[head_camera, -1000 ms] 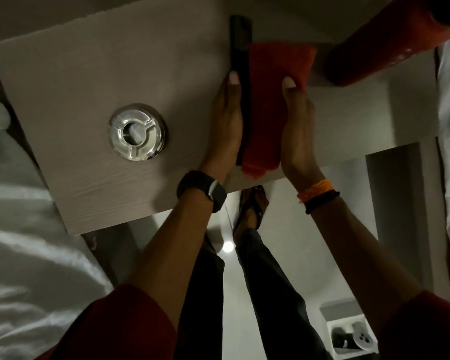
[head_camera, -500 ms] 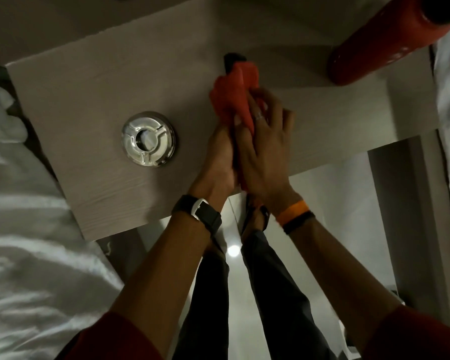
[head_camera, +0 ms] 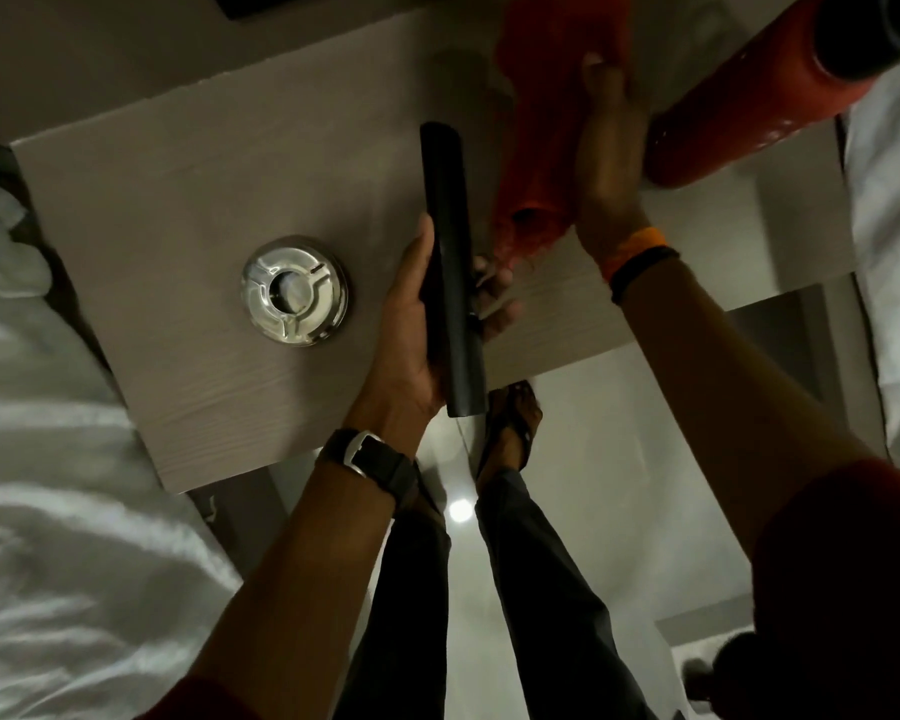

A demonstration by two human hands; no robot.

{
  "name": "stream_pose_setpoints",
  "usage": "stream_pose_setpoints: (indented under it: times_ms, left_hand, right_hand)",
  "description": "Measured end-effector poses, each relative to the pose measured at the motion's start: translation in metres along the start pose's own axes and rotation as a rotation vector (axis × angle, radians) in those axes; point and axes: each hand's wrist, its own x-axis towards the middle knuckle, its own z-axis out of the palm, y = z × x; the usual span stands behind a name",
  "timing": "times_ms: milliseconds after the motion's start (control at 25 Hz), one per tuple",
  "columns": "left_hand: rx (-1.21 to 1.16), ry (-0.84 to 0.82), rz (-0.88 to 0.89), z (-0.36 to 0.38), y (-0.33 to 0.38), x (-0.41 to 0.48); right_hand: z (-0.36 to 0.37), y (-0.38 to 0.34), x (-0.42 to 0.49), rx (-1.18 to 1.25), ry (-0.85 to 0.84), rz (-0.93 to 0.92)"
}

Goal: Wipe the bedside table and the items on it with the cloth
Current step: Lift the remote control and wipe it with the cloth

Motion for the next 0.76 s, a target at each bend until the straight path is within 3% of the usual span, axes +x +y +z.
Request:
stream_pose_setpoints:
  times_ms: [80,160,240,320,360,440,480,560,640,760]
  left_hand:
    - [0.066,0.045,0.093,-0.003,0.014,0.004]
    - [0.107,0.022,0.172,-0.003,0.028,0.007]
    - [0.083,0.001,0.198,-0.005,0.041,0.008]
    - [-0.041,-0.016,0.199,-0.006,0.054,0.007]
    - [-0.093,-0.024,0.206,-0.006,0.060,0.008]
    - [-0.109,0.005,0.225,-0.008,0.069,0.011]
    - [-0.092,0.016,0.234,-0.008,0.069,0.016]
    - [-0.043,0.052,0.244,-0.008,0.067,0.027]
    - [0.001,0.127,0.207,-0.002,0.055,0.033]
    - [0.022,0.177,0.059,0.005,0.030,0.029]
  right_hand:
    - [-0.007,0.002,-0.006,-0.097,-0.003,-0.215]
    - [-0.004,0.013,-0.006,-0.476,-0.109,-0.321]
    - [0.001,0.035,-0.010,-1.070,-0.373,-0.436]
    - [-0.007,0.058,-0.028,-1.271,-0.603,-0.606]
    - [-0.016,0.066,-0.039,-1.246,-0.650,-0.634]
    - [-0.036,0.073,-0.070,-0.955,-0.571,-0.441]
    - [-0.044,0.071,-0.082,-0.682,-0.440,-0.242]
    - [-0.050,0.059,-0.101,-0.245,-0.157,-0.024]
    - [-0.044,0.042,-0.121,-0.222,-0.109,-0.070]
    - [-0.016,0.036,-0.145,-0.513,-0.305,-0.426]
